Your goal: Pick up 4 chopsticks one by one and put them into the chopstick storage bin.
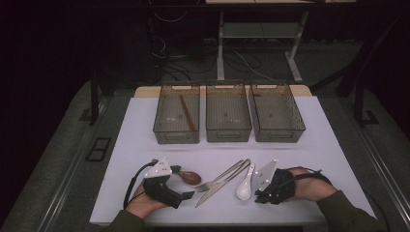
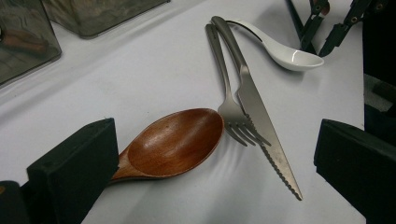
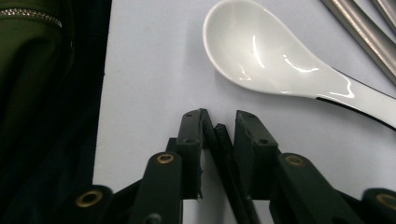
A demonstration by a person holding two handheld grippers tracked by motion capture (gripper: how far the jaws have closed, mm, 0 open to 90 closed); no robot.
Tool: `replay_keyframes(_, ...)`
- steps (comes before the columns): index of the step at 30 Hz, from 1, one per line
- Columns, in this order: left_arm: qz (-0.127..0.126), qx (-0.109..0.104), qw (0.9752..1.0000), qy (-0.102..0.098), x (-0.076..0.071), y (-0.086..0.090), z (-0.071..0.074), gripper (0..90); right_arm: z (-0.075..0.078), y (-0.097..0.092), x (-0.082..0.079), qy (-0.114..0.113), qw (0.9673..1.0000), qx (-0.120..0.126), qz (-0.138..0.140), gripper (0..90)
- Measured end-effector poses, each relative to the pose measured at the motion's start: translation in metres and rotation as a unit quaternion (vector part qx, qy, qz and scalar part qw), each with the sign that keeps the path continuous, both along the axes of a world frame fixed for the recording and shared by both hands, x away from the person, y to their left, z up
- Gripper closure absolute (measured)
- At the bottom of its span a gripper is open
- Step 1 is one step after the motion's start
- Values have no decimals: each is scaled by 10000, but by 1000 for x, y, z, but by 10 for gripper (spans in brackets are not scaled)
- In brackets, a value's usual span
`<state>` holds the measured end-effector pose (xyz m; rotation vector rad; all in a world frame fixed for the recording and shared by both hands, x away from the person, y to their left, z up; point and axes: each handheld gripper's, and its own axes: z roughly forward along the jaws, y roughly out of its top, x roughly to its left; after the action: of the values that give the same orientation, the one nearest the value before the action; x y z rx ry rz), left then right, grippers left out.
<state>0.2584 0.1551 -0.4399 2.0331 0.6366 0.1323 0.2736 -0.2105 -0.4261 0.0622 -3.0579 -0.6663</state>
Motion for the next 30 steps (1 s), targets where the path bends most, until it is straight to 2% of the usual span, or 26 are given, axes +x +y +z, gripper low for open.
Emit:
replay_keyframes(3, -5, 2, 10000, -3, 0, 0, 0, 0, 0, -1, 2, -26, 10000, -5, -75, 771)
replay_keyframes(8, -8, 5, 10000, -4, 0, 0, 0, 0, 0, -5, 8, -51, 9998, 50, -199, 775)
replay_keyframes(15, -9, 6, 10000, -3, 0, 0, 0, 0, -2, -16, 23, -135, 9969, 183, -750, 779)
replay_keyframes(21, -8, 6, 10000, 2, 0, 0, 0, 0, -3, -27, 42, -300, 9896, 291, -1377, 780)
replay_keyframes(24, -6, 5, 10000, 5, 0, 0, 0, 0, -2, -32, 51, -259, 9851, 438, -1644, 780)
replay_keyframes(27, -3, 2, 10000, 4, 0, 0, 0, 0, -1, -35, 60, -255, 9793, 579, -1924, 781)
replay_keyframes(30, 0, -5, 10000, 2, 0, 0, 0, 0, -1, -37, 69, -302, 9721, 694, -2219, 781)
